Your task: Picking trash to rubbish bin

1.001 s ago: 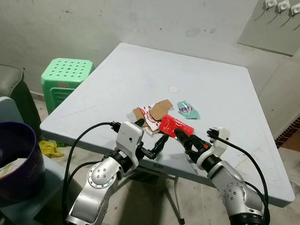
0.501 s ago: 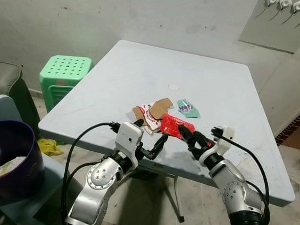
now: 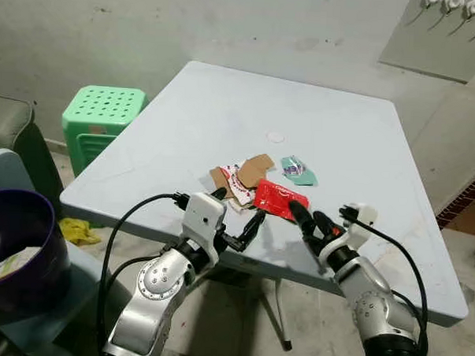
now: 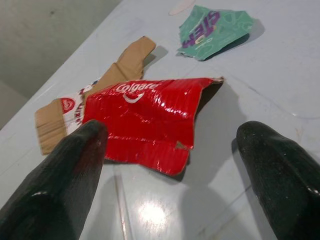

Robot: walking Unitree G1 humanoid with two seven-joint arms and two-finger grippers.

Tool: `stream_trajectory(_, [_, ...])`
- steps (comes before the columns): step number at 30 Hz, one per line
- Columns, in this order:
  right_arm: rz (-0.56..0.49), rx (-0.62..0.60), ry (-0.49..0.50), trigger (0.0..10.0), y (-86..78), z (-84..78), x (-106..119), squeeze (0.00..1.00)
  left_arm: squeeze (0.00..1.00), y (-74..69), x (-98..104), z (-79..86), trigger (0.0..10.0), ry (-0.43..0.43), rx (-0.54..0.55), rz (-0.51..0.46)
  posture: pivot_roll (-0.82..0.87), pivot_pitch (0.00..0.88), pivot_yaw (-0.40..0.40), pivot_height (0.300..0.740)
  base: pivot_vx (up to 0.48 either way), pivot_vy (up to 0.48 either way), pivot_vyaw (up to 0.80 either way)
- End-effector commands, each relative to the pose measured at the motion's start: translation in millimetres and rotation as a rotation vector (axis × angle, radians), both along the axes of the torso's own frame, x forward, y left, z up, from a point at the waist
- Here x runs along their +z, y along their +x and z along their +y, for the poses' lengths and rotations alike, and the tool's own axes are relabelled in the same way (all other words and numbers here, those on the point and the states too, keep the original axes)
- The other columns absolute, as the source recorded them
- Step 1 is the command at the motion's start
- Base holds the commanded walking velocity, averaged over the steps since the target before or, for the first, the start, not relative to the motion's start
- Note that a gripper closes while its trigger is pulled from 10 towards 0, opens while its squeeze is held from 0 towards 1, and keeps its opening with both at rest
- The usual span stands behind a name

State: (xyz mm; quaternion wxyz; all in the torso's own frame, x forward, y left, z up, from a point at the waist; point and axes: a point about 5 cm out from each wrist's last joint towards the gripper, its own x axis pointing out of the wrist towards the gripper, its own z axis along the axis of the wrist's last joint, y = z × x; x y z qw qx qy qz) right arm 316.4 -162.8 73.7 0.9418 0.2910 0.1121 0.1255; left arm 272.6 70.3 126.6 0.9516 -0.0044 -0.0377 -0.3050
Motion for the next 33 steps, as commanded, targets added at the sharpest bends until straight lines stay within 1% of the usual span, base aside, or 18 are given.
stream_trajectory(1, [0.03,-0.013,0.0,10.0,0.6,-3.3,-3.1,0.0,0.0,-1.3,3.3,-3.0,10.0,0.002,-0.013,-0.009,0.01,0.05,-0.101,0.74,0.0,0.0,0.0])
stream_trajectory(5, [0.037,0.018,0.026,10.0,0.1,1.1,-5.4,0.0,0.0,-1.0,3.7,-3.2,10.0,0.003,-0.013,-0.01,0.01,0.05,-0.099,0.74,0.0,0.0,0.0])
stream_trajectory(8, [0.024,0.063,0.056,10.0,-0.4,5.8,-5.2,0.0,0.0,-0.9,3.9,-3.3,10.0,0.003,-0.014,-0.01,0.01,0.05,-0.097,0.74,0.0,0.0,0.0])
stream_trajectory(23, [-0.002,0.141,0.041,10.0,3.5,14.6,-2.0,0.0,0.0,1.6,5.3,-4.3,10.0,-0.001,-0.013,-0.017,0.01,0.045,-0.101,0.74,0.0,0.0,0.0])
stream_trajectory(29, [-0.009,0.162,0.055,10.0,3.8,18.2,-0.4,0.0,0.0,1.6,5.6,-5.1,10.0,-0.004,-0.014,-0.017,0.01,0.047,-0.102,0.74,0.0,0.0,0.0])
stream_trajectory(30, [-0.011,0.17,0.064,2.9,3.0,19.9,-0.5,0.0,0.0,1.6,5.8,-4.9,10.0,-0.003,-0.012,-0.018,0.02,0.05,-0.103,0.74,0.0,0.0,0.0])
stream_trajectory(31, [-0.014,0.169,0.066,2.9,2.9,20.0,-0.3,0.0,0.0,1.6,5.8,-4.8,10.0,-0.003,-0.012,-0.018,0.02,0.05,-0.103,0.74,0.0,0.0,0.0])
stream_trajectory(32, [-0.015,0.169,0.067,0.0,2.8,20.0,-0.3,0.0,0.0,1.5,5.9,-4.8,10.0,-0.002,-0.012,-0.018,0.02,0.05,-0.103,0.74,0.0,0.0,0.0])
stream_trajectory(33, [-0.014,0.169,0.067,0.0,2.7,20.0,-0.4,0.0,0.0,1.3,6.0,-4.6,10.0,-0.003,-0.012,-0.019,0.02,0.051,-0.103,0.74,0.0,0.0,0.0])
